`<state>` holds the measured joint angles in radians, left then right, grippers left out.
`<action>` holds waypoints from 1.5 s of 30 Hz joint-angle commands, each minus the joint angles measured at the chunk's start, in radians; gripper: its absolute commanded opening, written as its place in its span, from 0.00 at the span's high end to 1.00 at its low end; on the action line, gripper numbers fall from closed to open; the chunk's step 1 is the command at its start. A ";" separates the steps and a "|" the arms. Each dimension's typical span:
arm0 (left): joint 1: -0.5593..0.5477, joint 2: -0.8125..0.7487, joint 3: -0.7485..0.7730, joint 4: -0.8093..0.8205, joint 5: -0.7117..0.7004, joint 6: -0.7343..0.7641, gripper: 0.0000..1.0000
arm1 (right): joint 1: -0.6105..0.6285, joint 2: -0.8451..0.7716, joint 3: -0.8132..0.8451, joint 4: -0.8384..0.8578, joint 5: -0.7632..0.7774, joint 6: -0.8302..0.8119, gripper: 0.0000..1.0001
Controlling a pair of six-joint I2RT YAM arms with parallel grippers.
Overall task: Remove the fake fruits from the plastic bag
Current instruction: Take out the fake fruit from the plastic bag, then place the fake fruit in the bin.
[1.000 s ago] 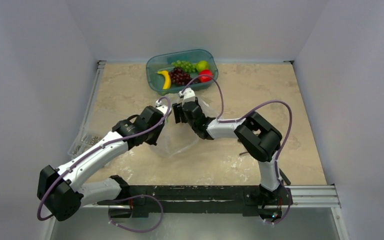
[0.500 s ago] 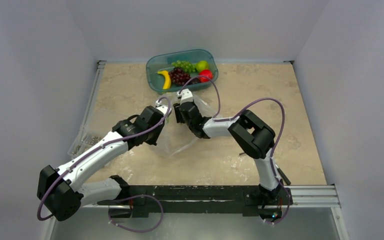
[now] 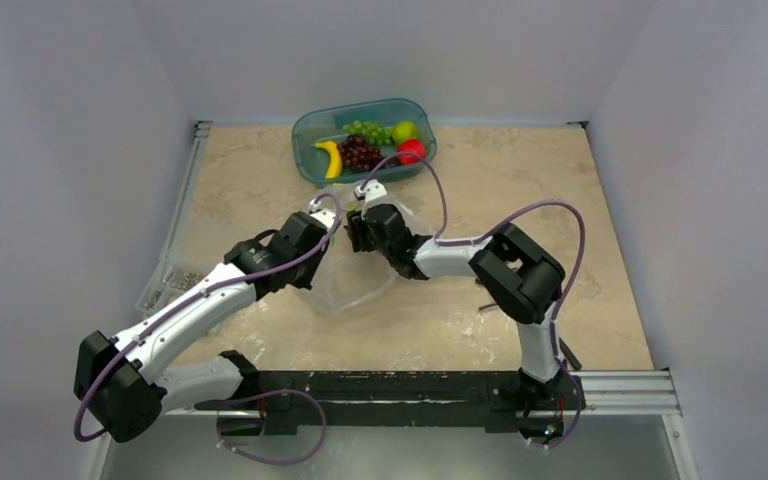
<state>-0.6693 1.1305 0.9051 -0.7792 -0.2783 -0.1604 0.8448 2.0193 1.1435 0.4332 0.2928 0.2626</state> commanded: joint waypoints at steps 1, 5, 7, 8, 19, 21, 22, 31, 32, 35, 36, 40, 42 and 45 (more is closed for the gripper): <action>-0.004 -0.027 0.028 0.003 -0.053 0.003 1.00 | 0.003 -0.142 -0.066 0.037 -0.154 0.067 0.88; -0.004 -0.030 0.025 0.003 -0.065 -0.003 1.00 | 0.002 -0.242 -0.126 0.026 -0.262 0.107 0.90; -0.004 -0.029 0.028 0.000 -0.065 -0.006 1.00 | 0.002 -0.298 -0.151 0.017 -0.290 0.112 0.93; -0.004 -0.029 0.028 0.000 -0.067 -0.007 1.00 | 0.002 -0.319 -0.164 0.016 -0.290 0.114 0.94; -0.004 -0.036 0.029 -0.003 -0.081 -0.004 1.00 | 0.002 -0.597 -0.217 -0.058 -0.280 0.029 1.00; -0.004 -0.037 0.027 -0.006 -0.086 -0.004 1.00 | 0.002 -0.661 -0.241 -0.023 -0.245 0.027 1.00; -0.004 -0.036 0.026 -0.007 -0.088 -0.006 1.00 | 0.001 -0.699 -0.249 -0.010 -0.225 0.032 1.00; -0.004 -0.013 0.034 -0.008 -0.080 -0.002 1.00 | -0.039 -0.663 -0.086 -0.022 0.004 -0.028 1.00; -0.004 -0.014 0.033 -0.009 -0.081 -0.002 1.00 | -0.051 -0.634 -0.061 -0.022 0.012 -0.027 1.00; -0.004 -0.016 0.029 -0.009 -0.089 -0.001 1.00 | -0.103 -0.529 0.039 -0.034 0.000 -0.018 1.00; -0.004 -0.015 0.029 -0.009 -0.089 -0.001 1.00 | -0.120 -0.492 0.072 -0.033 -0.008 -0.015 1.00; -0.004 -0.010 0.027 -0.003 -0.068 0.005 1.00 | -0.206 -0.279 0.260 -0.056 -0.084 0.033 1.00; -0.006 -0.001 0.030 -0.003 -0.048 0.008 1.00 | -0.245 -0.181 0.351 -0.070 -0.123 0.060 1.00; -0.011 0.013 0.036 -0.008 -0.029 0.012 1.00 | -0.286 -0.032 0.489 -0.091 -0.139 0.076 1.00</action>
<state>-0.6701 1.1290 0.9054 -0.7940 -0.3359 -0.1631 0.6102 1.8641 1.4780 0.3676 0.1978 0.2966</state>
